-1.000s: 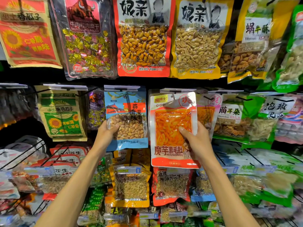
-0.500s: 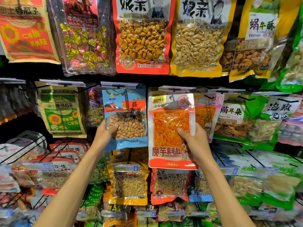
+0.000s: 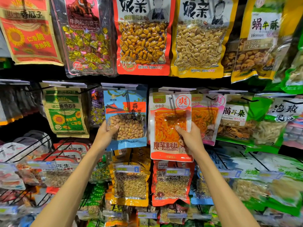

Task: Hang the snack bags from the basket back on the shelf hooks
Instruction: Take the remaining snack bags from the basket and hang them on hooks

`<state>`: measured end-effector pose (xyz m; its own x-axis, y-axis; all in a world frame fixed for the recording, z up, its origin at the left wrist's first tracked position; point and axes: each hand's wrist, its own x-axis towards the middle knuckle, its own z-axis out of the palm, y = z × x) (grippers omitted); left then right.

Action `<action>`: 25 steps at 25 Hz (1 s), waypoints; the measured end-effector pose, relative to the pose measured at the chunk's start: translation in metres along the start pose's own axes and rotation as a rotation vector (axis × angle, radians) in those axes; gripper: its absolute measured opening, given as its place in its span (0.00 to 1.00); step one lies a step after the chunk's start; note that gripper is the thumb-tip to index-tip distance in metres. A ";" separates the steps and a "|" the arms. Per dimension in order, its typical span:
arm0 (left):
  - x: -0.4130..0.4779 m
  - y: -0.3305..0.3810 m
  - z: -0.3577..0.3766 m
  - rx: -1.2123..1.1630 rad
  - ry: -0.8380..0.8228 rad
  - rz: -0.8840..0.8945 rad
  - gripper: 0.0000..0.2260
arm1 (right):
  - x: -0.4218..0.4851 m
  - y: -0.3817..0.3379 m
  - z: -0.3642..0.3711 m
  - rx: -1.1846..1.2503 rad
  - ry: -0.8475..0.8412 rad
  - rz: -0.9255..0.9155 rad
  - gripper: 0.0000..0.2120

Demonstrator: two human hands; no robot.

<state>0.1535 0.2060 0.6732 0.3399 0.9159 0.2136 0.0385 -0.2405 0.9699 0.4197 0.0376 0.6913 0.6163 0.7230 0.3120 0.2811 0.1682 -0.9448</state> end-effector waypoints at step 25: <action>-0.048 0.004 -0.042 1.239 -0.126 0.112 0.18 | -0.047 -0.011 -0.001 -1.229 -0.324 0.231 0.35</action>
<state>0.0979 0.1749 0.6722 0.4834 0.8500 0.2092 0.8382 -0.5184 0.1696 0.3880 0.0013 0.6868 0.5842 0.8102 -0.0472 0.7875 -0.5800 -0.2084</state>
